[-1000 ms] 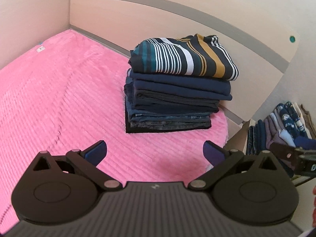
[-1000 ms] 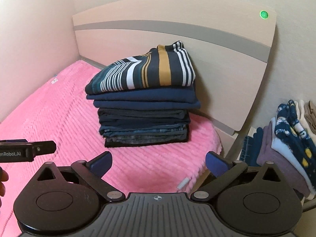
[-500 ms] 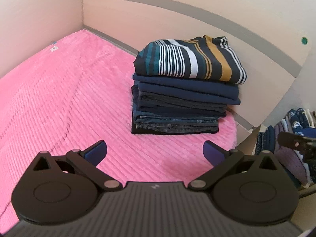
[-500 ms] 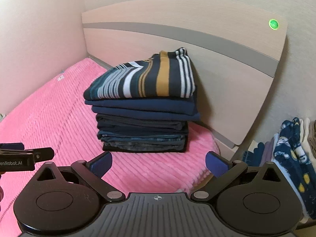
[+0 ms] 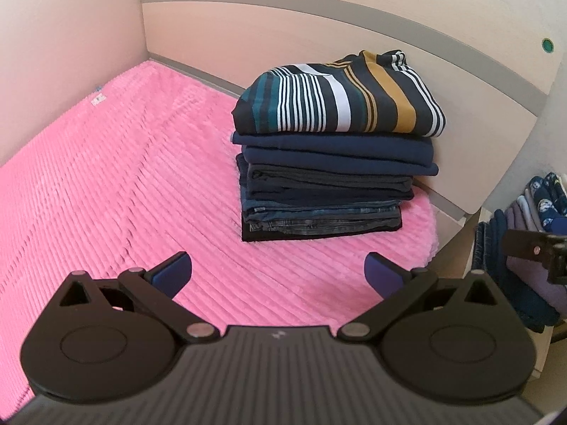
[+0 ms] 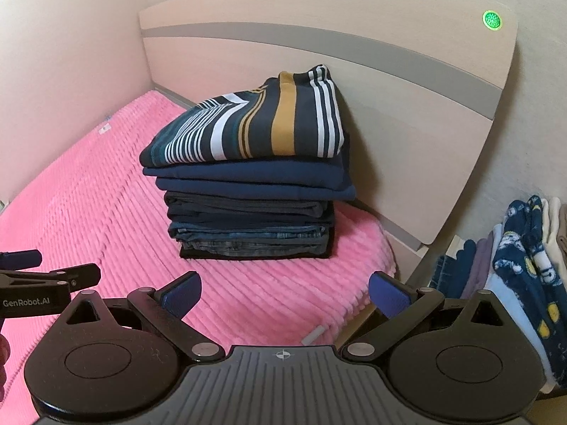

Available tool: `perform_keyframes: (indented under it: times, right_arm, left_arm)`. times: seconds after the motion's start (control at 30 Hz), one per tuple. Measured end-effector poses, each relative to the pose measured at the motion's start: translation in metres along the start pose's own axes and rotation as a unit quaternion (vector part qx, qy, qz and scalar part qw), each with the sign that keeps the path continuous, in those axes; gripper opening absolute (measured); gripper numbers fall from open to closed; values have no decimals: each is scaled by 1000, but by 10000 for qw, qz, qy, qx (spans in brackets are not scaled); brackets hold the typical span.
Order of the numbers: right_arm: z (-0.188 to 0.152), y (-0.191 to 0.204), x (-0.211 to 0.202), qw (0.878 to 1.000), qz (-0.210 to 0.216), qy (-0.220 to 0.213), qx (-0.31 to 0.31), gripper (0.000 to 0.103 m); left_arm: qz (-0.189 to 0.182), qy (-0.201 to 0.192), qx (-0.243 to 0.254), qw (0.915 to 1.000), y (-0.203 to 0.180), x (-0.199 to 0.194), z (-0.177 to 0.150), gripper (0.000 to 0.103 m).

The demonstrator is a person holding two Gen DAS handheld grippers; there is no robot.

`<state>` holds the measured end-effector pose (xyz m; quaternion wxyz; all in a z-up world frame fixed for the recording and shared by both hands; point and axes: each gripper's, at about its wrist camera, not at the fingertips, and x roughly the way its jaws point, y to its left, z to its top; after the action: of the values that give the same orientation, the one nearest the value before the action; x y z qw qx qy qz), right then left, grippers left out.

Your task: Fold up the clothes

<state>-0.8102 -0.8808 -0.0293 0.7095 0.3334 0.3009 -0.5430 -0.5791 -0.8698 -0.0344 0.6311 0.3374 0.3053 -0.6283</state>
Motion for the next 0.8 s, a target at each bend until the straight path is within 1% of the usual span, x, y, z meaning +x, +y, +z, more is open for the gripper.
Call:
perform_keyframes:
  times: [0.17,0.53,0.8]
  right_arm:
    - [0,1,0,10000,-45,-2,21,103]
    - [-1,3,5,9999,-33,71,71,103]
    - [-2,4,7,9999,-20,96,38,103]
  left_arm:
    - [-55,48,25,10000,-1,3,-1,102]
    - [-10,42,94,9999,-2,6,1,102]
    - [-6,53,104,9999,-1,5,-4,102]
